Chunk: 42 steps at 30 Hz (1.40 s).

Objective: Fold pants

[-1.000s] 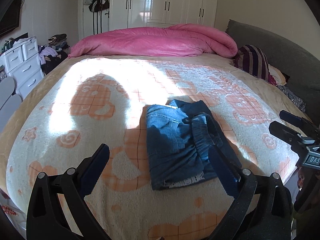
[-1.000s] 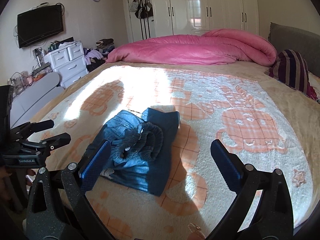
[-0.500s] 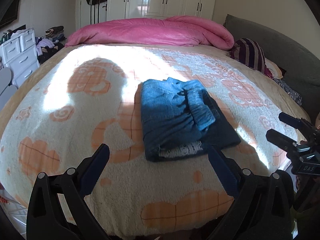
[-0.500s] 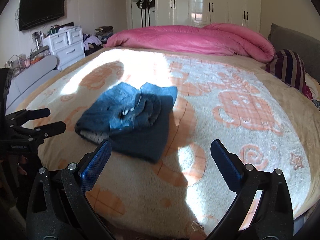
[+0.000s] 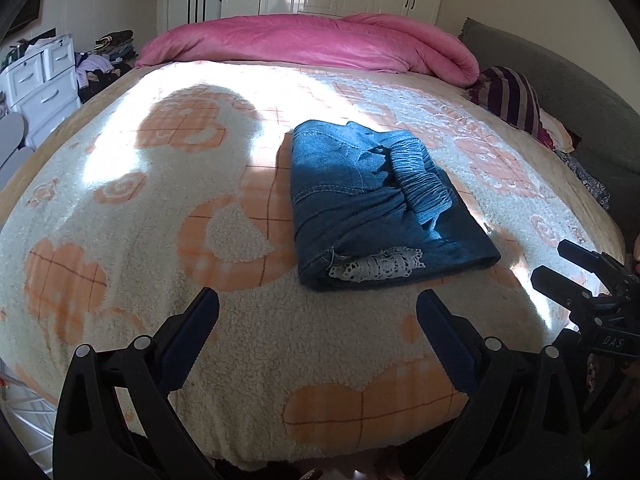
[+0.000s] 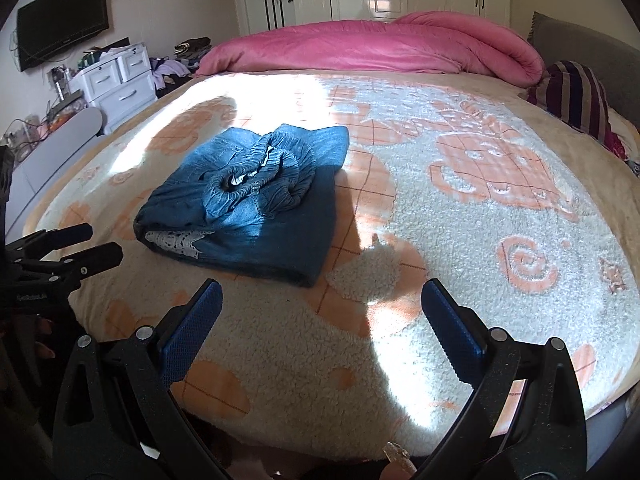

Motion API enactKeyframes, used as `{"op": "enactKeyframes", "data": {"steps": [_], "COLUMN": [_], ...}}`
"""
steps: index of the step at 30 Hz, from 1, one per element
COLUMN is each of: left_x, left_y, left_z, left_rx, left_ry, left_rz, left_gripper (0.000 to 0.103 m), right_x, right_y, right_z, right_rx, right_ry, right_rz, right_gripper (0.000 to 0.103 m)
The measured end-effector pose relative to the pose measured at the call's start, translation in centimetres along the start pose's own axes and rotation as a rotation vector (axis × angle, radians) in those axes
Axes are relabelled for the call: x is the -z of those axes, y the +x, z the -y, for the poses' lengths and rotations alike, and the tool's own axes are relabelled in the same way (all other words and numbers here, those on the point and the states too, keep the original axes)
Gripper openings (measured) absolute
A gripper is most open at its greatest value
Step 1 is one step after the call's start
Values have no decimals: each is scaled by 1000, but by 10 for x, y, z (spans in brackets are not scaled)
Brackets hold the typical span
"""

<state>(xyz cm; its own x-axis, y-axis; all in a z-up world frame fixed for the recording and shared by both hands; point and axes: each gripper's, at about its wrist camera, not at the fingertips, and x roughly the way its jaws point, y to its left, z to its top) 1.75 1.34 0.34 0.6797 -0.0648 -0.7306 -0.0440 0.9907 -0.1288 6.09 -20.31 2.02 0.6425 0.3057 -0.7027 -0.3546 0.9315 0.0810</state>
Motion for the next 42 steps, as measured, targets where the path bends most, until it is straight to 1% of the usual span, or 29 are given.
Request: {"op": "enactKeyframes", "data": {"steps": [14, 24, 42], "left_x": [-2, 3, 0], "left_y": [0, 5, 2], "left_z": [1, 1, 0], "left_rx": [-9, -7, -19], "left_ry": [0, 3, -6], "left_rz": [-9, -26, -25], "left_gripper": [99, 99, 99], "right_x": [-2, 3, 2], "right_y": [-2, 3, 2], "right_z": [0, 0, -1], "right_rx": [4, 1, 0], "right_ry": [1, 5, 3], "right_rz": [3, -17, -19], "right_gripper": [94, 94, 94]}}
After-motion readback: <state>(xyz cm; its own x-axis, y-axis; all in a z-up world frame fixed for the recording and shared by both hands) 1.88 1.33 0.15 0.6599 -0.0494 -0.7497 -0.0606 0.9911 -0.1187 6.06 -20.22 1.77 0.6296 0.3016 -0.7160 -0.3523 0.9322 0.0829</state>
